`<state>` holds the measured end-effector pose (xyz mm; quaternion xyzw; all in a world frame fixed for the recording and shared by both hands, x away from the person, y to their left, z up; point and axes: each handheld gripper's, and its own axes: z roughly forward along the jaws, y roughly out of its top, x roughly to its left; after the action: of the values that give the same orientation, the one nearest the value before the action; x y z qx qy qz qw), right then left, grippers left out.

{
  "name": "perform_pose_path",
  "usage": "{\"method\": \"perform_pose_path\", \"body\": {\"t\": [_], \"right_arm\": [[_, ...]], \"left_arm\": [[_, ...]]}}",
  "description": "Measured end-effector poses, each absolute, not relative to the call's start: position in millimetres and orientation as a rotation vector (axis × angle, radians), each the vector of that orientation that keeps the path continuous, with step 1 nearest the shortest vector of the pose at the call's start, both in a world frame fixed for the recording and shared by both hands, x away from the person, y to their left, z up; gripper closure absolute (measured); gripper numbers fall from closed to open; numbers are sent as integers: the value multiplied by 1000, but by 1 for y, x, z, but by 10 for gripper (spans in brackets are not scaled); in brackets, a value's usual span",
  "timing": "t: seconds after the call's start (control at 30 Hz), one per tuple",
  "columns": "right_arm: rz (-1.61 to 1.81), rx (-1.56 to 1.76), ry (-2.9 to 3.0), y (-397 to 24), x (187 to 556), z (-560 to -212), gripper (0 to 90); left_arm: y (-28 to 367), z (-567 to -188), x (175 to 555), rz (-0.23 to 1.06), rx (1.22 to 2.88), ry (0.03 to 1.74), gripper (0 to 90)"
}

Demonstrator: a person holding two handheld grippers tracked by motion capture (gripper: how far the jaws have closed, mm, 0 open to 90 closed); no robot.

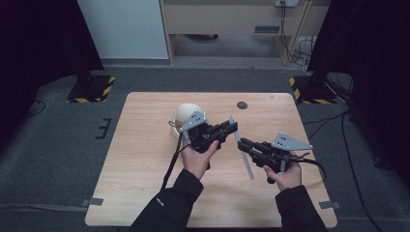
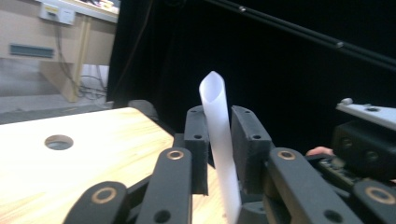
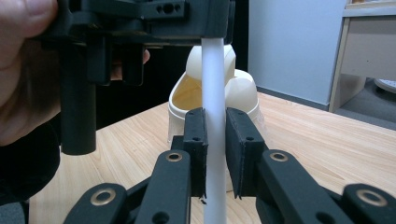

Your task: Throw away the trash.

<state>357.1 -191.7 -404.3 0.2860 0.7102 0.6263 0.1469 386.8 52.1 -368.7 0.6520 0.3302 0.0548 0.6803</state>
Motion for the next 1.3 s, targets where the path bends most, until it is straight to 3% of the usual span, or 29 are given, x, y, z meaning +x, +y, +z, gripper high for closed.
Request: {"method": "perform_pose_path", "body": {"t": [0.43,0.77,1.07,1.17,1.3], "right_arm": [[1845,908,2001,-201,359,-401,668],[1684,1059,1980,-216,375,-427,393],[1545,1187,2003,-229,384,-450,322],[1469,1231,2024,-231,388,-461,223],[1411,1226,2052,-232,390,-468,201]], "left_arm": [[63,-357,379,188,1461,693,800],[87,-341,370,264,1447,663,799],[117,-317,356,337,1398,631,799],[131,-307,351,373,1383,620,799],[140,-298,350,410,1380,612,799]]}}
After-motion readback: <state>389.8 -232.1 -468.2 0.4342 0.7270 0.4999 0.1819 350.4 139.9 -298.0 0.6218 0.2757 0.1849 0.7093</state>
